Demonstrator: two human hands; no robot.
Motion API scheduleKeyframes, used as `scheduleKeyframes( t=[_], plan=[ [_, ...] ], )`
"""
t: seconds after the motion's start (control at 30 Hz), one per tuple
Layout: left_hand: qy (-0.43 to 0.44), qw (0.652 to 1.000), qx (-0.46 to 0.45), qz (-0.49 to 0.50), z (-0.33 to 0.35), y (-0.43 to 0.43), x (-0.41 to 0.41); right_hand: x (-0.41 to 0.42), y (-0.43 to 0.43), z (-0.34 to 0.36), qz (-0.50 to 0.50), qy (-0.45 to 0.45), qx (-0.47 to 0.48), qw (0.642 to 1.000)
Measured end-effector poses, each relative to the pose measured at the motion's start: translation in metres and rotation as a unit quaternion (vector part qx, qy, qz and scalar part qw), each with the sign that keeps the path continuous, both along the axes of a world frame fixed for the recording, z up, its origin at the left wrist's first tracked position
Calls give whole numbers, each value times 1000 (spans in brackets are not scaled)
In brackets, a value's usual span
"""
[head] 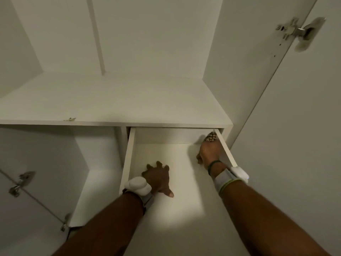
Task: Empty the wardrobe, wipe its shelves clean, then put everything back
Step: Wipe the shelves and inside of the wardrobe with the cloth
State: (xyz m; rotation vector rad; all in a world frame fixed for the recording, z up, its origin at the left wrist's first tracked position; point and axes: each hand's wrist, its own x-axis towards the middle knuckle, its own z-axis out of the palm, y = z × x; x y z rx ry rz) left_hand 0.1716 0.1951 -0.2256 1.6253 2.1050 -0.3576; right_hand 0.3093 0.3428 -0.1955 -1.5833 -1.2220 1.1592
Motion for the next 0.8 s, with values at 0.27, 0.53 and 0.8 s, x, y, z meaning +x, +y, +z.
scheduleKeyframes(
  t=[0.27, 0.53, 0.8],
  plan=[
    [214, 917, 325, 90, 48, 12, -88, -48, 52, -27, -204, 206, 51, 956],
    [-47, 890, 363, 274, 15, 1, -106, -121, 19, -53, -47, 123, 53, 990],
    [-52, 887, 357, 287, 21, 4, -106, -211, -63, -42, 195, 150, 70, 967]
  ],
)
